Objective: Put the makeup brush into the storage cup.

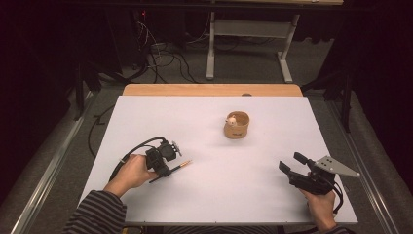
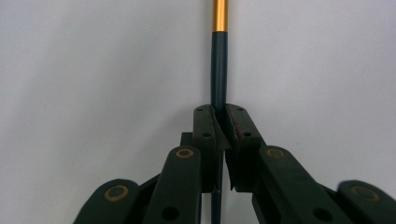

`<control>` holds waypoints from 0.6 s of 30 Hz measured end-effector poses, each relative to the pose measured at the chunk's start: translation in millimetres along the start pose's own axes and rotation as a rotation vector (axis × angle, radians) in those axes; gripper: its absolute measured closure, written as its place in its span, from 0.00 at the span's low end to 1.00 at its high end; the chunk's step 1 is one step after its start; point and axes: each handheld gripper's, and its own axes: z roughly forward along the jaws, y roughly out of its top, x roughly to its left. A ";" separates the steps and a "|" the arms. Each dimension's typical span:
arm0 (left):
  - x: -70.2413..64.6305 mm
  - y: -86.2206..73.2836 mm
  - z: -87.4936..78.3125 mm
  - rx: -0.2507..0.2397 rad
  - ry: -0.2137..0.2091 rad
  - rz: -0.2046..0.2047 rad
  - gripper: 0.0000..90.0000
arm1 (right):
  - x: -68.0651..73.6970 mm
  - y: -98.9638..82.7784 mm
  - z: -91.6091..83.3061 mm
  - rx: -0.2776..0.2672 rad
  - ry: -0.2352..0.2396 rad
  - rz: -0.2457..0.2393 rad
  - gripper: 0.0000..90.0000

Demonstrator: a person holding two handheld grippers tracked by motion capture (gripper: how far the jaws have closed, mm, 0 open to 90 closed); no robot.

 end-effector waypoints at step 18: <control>-3.7 -1.7 -9.8 -0.058 -0.006 -0.003 0.93 | 0.6 0.0 0.7 0.002 0.001 0.000 0.33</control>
